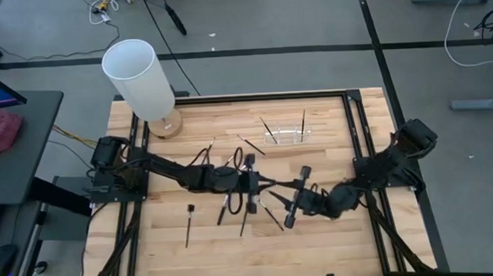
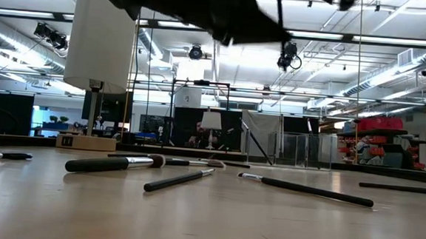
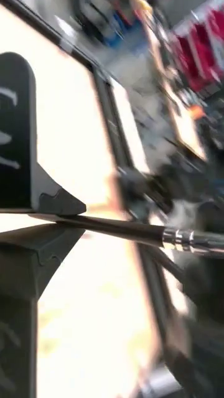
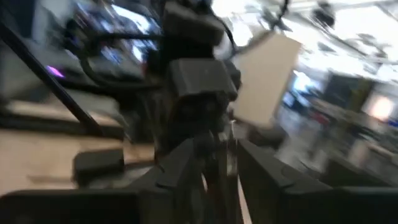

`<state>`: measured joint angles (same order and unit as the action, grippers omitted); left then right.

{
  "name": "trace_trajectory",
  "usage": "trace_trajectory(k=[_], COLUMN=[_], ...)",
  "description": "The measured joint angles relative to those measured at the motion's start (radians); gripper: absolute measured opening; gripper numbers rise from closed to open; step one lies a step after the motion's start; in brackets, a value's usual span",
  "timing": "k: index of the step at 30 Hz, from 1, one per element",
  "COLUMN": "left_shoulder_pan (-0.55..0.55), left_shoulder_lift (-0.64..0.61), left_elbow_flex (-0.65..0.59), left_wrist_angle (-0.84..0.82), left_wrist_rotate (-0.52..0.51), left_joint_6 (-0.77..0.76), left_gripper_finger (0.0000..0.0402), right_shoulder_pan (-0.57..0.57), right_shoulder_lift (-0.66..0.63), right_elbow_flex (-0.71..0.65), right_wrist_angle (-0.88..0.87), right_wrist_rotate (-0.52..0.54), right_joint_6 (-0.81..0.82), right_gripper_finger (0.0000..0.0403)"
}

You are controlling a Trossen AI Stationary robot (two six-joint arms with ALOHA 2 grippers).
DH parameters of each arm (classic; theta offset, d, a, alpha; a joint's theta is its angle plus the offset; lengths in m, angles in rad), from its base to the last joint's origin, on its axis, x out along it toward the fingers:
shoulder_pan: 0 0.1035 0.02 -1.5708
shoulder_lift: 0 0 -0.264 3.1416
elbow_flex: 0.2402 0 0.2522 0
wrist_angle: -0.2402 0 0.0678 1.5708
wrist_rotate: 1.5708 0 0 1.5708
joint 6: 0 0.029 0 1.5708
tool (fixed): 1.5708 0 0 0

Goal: Put items in baskets/containers
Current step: Put the black eyeshadow brush into the transparent organizer

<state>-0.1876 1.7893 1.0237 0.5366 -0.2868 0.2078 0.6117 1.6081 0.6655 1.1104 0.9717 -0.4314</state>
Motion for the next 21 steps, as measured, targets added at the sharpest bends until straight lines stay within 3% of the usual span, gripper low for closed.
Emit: trace_trajectory(k=[4, 11, 17, 21], left_shoulder_pan=[0.032, 0.072, 0.074, 0.076], left_shoulder_lift=[0.000, 0.000, 0.000, 0.000], left_elbow_flex=[0.000, 0.000, 0.000, 0.000], left_wrist_angle=[-0.092, -0.197, -0.207, -0.210], left_wrist_rotate=[-0.027, -0.019, -0.014, -0.019], left_joint_6=[-0.067, -0.131, -0.140, -0.140], left_gripper_finger=[0.0014, 0.0016, 0.0015, 0.0017], right_shoulder_pan=[0.030, -0.041, -0.157, -0.198], right_shoulder_lift=[-0.040, -0.070, -0.070, -0.071], right_elbow_flex=[0.000, 0.000, 0.000, 0.000], right_wrist_angle=[-0.158, -0.377, -0.440, -0.440], right_wrist_rotate=[0.134, 0.132, -0.076, -0.110], right_joint_6=[0.112, 0.383, 0.512, 0.524], right_gripper_finger=[0.0152, 0.0171, 0.0167, 0.0158])
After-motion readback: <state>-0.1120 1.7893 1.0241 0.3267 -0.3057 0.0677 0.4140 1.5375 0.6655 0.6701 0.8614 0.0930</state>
